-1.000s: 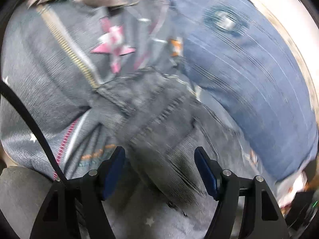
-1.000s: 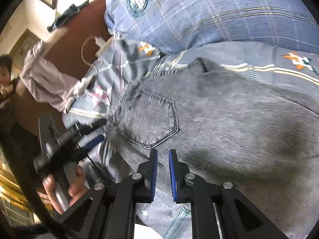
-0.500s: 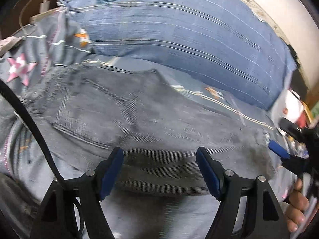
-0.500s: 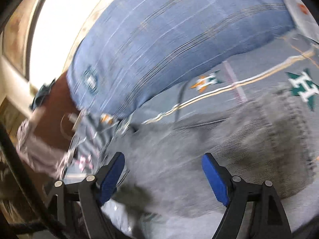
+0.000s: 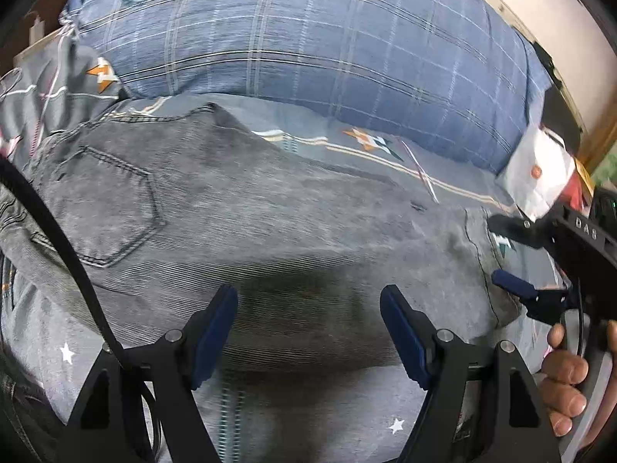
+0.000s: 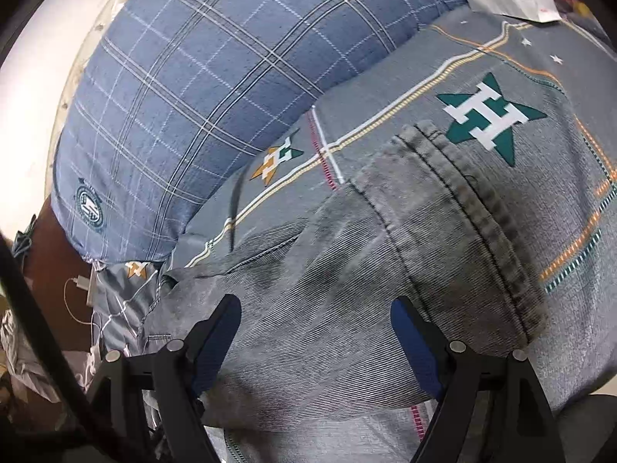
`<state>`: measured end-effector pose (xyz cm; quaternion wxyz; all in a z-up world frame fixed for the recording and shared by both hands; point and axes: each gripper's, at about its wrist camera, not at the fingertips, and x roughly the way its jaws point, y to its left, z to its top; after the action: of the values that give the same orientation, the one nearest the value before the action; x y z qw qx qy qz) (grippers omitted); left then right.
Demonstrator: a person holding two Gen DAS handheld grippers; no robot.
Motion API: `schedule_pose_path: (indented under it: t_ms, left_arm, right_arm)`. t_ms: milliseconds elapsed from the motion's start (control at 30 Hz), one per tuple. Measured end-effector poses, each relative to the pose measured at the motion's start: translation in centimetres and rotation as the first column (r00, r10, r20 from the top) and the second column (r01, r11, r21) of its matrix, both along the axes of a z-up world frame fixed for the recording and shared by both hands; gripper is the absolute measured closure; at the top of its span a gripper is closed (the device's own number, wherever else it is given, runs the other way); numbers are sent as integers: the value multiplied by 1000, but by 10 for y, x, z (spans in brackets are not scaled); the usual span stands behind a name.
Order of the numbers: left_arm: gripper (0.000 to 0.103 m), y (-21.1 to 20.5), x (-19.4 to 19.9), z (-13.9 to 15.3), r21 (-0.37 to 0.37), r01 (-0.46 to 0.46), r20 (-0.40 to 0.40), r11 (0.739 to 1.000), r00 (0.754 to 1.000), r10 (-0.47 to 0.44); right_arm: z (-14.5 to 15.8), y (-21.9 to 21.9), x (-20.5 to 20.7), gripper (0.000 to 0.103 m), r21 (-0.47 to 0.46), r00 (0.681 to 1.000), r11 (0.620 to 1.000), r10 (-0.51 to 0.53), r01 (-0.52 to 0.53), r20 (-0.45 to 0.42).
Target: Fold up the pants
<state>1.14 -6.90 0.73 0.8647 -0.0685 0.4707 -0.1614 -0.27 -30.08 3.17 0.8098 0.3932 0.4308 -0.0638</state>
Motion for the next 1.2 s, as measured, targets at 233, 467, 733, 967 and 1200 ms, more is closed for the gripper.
schedule_pose_path:
  t_ms: [233, 467, 733, 967, 1200]
  left_arm:
    - [26, -23, -6, -1, 34, 78, -13, 996, 997, -78]
    - [26, -34, -9, -1, 50, 123, -16, 991, 992, -123]
    - [26, -42, -11, -2, 62, 151, -23, 987, 988, -150]
    - [26, -44, -13, -4, 64, 164, -25, 984, 986, -163]
    - [26, -48, -15, -6, 68, 175, -30, 982, 984, -173]
  right_arm:
    - [0, -11, -6, 20, 21, 999, 999, -44, 44, -9]
    - [2, -21, -11, 20, 33, 997, 996, -77, 77, -4]
    - [3, -30, -14, 20, 48, 995, 994, -95, 95, 0]
    - [3, -35, -16, 20, 56, 995, 994, -97, 97, -1]
    - [3, -36, -16, 20, 63, 995, 993, -98, 97, 1]
